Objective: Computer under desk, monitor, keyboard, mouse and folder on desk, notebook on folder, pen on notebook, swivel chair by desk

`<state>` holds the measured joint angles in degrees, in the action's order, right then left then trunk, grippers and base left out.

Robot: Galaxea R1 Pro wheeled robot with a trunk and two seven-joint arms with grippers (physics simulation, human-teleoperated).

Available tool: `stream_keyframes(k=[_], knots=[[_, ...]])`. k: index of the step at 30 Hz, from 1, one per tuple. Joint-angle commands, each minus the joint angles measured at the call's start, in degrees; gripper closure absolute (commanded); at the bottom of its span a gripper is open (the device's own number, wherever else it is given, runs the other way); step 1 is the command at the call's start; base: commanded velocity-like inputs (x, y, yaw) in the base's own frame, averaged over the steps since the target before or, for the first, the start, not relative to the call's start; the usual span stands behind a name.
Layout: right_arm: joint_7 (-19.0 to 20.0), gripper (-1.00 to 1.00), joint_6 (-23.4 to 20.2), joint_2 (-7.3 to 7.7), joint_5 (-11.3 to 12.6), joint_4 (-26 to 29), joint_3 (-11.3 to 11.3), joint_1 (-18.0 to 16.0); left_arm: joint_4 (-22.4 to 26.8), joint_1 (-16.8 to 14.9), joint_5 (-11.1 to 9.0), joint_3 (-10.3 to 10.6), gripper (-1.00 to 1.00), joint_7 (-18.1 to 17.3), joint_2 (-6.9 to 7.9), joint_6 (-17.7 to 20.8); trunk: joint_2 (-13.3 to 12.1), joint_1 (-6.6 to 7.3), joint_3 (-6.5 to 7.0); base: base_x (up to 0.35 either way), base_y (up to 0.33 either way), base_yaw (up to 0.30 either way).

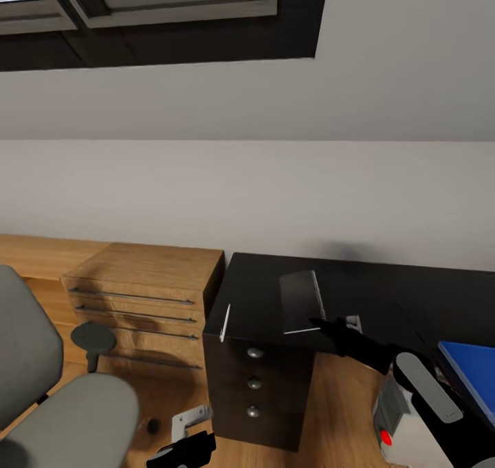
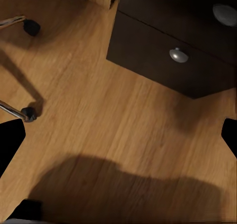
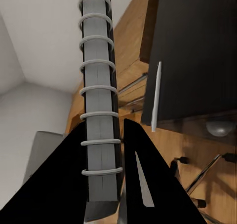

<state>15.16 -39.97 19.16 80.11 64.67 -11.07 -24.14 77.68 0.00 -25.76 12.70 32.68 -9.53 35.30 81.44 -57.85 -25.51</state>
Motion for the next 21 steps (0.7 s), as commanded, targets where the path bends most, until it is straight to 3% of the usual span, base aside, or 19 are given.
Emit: stream_keyframes(k=[1,14,21], knots=[[0.4,1.0,-0.1,0.05,0.1,-0.1,-0.1,-0.1,0.0,0.0,-0.6,0.0,-1.0,0.5,-0.01,0.1,0.0,0.0,-0.05,0.0,0.0,-0.267],[0.5,1.0,0.4,0.01,0.2,-2.3,-0.1,0.0,-0.7,0.0,-0.6,0.0,-1.0,0.5,-0.04,0.0,0.0,0.0,-0.05,-0.001,0.0,-0.296],[0.4,1.0,0.6,0.0,0.2,-2.6,0.0,0.1,-1.1,0.0,-0.6,0.0,-1.0,0.5,-0.02,0.0,0.0,0.0,-0.05,-0.228,0.0,-0.298]])
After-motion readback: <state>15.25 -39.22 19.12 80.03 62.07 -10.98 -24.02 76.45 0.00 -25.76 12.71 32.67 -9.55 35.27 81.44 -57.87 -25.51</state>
